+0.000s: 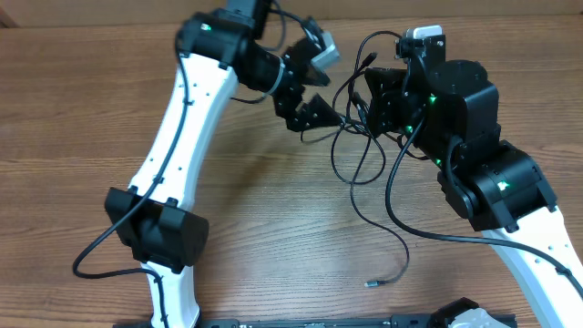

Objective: Untangle cables

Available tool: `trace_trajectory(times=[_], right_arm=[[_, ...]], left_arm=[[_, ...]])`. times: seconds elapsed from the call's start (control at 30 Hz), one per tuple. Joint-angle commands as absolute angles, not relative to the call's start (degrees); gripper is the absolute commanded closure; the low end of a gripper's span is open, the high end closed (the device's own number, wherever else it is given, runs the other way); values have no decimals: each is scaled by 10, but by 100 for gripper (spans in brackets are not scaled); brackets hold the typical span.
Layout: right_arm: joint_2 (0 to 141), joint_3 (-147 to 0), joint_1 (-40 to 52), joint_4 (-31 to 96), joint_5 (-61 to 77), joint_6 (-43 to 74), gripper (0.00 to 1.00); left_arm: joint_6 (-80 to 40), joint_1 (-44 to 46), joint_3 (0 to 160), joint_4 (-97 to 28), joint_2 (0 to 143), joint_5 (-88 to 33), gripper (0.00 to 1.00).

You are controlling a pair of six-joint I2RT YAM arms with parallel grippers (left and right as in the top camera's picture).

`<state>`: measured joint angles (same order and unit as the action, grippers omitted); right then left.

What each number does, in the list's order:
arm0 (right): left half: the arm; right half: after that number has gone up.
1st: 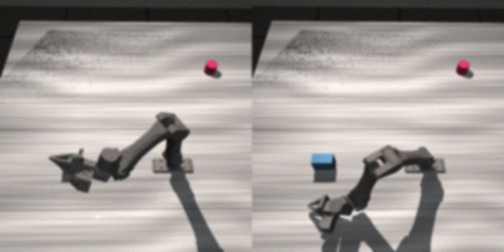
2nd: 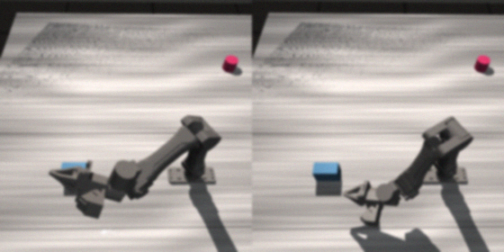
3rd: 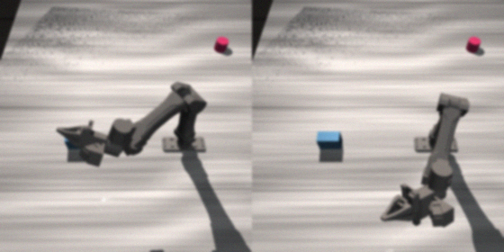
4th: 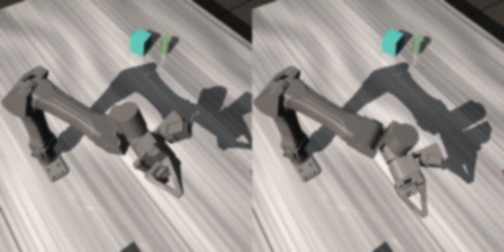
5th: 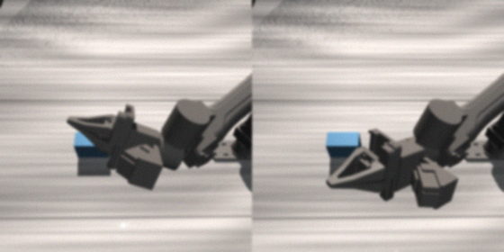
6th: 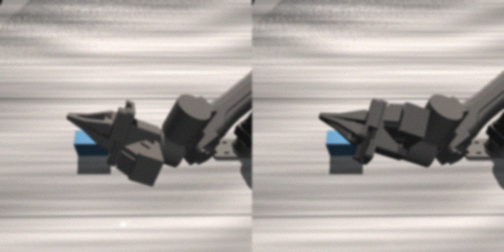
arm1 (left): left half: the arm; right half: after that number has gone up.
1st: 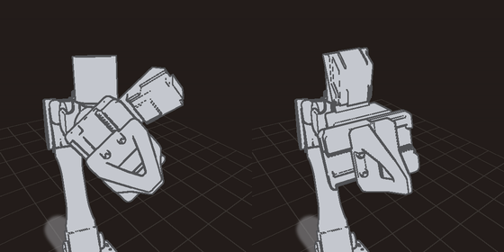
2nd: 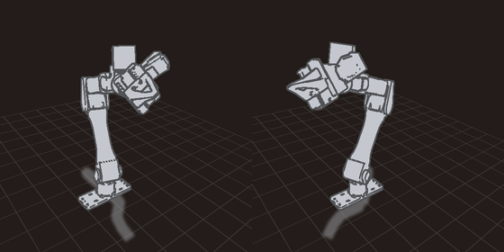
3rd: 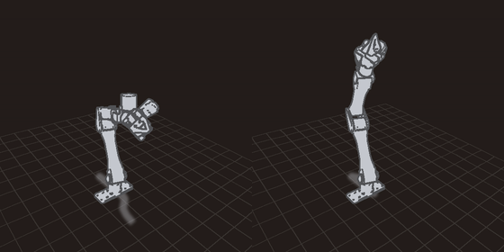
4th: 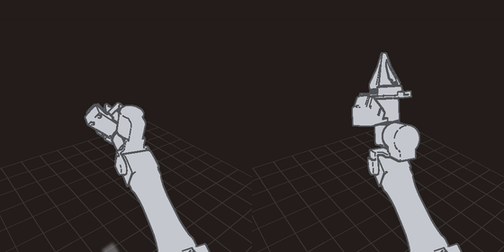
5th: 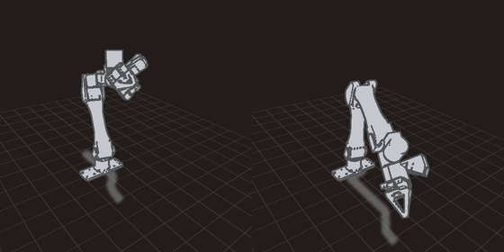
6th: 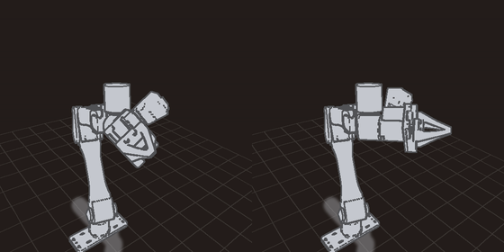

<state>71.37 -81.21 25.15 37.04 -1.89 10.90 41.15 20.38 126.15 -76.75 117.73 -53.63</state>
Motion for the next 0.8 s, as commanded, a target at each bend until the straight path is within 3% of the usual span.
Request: trace_trajectory(times=[0.0, 0.13, 0.17, 0.23, 0.3, 0.6, 0.77], right_arm=[[697, -817, 251, 366, -25, 102, 96], [685, -817, 251, 372, -25, 102, 96], [681, -817, 251, 374, -25, 102, 96], [671, -817, 251, 378, -25, 101, 96], [663, -817, 251, 382, -27, 100, 96], [661, -816, 248, 426, -167, 76, 96], [668, -816, 190, 443, -233, 76, 96]], left_arm=[[437, 218, 1235, -743, 1179, -529, 7], [437, 220, 1212, -708, 1179, -521, 37], [437, 220, 1208, -703, 1179, -521, 55], [435, 220, 1201, -696, 1179, -521, 68], [432, 220, 1200, -693, 1179, -520, 96], [243, 146, 1308, -771, 1134, -385, 96], [181, 95, 1362, -837, 1081, -295, 96]])
